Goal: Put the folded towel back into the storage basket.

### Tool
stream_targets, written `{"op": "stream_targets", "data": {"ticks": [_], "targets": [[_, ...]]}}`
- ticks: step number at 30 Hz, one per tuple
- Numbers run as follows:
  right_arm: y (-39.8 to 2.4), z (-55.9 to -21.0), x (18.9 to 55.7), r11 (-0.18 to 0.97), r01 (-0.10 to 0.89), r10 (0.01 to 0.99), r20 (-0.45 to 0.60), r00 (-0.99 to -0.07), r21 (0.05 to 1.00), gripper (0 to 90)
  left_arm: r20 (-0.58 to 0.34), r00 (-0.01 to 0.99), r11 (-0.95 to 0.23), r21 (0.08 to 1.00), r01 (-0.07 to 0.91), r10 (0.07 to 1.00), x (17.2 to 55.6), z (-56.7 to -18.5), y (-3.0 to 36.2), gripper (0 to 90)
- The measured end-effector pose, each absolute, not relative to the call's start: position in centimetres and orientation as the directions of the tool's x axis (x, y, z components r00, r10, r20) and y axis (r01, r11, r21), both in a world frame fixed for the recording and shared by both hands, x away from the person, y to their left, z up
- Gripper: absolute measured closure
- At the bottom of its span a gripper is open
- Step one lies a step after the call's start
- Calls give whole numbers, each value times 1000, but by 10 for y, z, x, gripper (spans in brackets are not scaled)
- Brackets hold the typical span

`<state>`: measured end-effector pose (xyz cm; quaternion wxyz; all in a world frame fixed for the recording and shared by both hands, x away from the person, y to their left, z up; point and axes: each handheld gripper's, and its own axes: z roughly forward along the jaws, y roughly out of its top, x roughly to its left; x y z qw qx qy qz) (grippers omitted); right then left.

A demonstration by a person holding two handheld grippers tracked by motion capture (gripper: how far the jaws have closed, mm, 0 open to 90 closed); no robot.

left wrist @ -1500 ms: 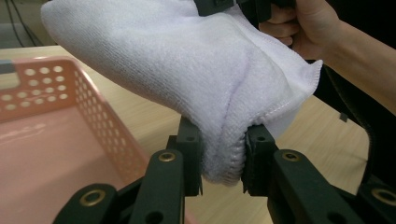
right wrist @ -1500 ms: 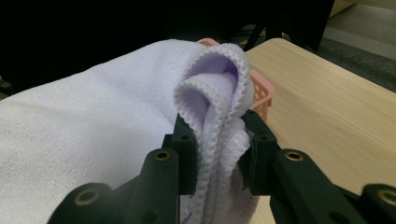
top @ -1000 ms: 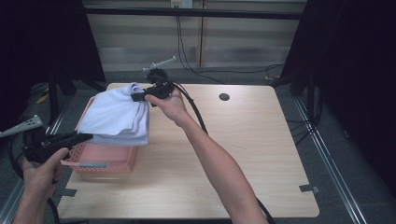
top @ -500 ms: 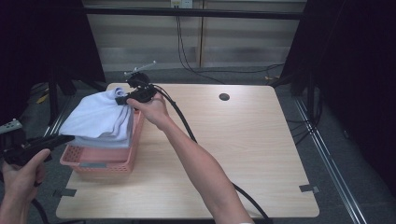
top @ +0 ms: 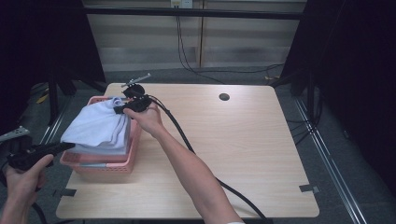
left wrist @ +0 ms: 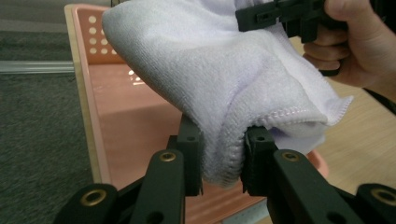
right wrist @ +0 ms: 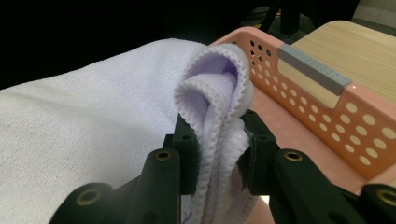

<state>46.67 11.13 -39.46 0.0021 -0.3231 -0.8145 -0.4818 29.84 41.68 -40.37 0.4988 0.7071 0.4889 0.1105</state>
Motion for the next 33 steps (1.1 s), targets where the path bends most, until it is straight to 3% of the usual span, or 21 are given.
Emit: {"op": "stream_targets", "data": {"ticks": [12,23,24,26,27,28,33], "targets": [[106,-420,471,314,570,555,341,-759,759,713,-323,467,-53,775,629,823,308,-423,409,728],[110,-440,474,335,572,560,330,-760,748,695,-258,472,-151,728,668,843,312,-429,397,681],[110,-443,475,338,569,571,318,-757,750,621,-249,466,-157,723,673,849,312,-429,396,617],[108,-443,477,329,567,588,306,-749,755,544,-233,471,-175,720,671,851,312,-427,395,501],[108,-443,477,329,567,588,306,-749,755,544,-232,468,-173,721,671,853,312,-426,395,501],[105,-441,479,330,567,587,307,-749,755,481,-236,474,-169,728,665,848,311,-424,395,427],[98,-434,481,329,558,581,303,-755,762,431,-258,468,-135,745,654,845,308,-417,395,330]]}}
